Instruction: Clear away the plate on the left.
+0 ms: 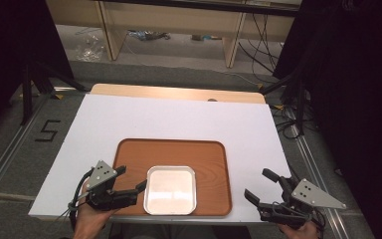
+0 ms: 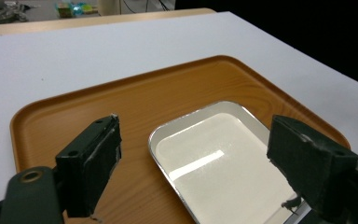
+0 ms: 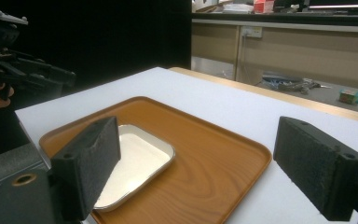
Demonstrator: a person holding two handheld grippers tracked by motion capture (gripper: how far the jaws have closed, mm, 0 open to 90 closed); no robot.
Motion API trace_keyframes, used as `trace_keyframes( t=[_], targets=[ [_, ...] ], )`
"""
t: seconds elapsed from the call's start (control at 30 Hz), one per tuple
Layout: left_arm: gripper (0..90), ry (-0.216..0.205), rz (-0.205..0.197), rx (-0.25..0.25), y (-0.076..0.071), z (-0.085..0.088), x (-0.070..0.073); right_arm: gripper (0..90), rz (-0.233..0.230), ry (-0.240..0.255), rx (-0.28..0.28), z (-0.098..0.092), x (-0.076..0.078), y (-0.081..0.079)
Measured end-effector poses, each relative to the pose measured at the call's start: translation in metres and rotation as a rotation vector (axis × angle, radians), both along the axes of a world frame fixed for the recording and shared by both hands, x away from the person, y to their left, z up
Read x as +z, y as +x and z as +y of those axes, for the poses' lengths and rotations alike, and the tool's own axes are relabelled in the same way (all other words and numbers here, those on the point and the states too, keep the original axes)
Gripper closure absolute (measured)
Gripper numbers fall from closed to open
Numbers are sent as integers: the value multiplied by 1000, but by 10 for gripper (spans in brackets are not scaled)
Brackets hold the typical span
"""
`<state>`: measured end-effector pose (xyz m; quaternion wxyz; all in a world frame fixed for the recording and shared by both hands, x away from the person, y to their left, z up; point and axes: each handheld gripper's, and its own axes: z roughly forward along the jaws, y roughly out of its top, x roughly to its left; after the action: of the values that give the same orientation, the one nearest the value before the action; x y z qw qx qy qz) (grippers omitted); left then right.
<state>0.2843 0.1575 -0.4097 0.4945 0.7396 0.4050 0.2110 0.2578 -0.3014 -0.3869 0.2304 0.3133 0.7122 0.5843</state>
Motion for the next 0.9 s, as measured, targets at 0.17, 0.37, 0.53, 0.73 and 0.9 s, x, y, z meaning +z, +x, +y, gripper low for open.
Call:
trace_keyframes(
  t=[0.17, 0.37, 0.53, 0.73, 0.9],
  targets=[
    [167, -25, -41, 15, -8, 2, 4, 154, 0, 0, 2, 0, 0, 0],
    [166, -52, -76, 69, -16, 5, 8, 154, 8, -9, 17, 0, 0, 0],
    [166, -55, -110, 77, -22, 7, 11, 154, 11, -11, 22, 0, 1, 0],
    [168, -52, -131, 75, -31, 1, 12, 154, 10, -10, 21, 0, 1, 0],
    [168, -60, -140, 67, -37, -3, 13, 153, 3, -13, 17, 0, 1, 0]
  ],
)
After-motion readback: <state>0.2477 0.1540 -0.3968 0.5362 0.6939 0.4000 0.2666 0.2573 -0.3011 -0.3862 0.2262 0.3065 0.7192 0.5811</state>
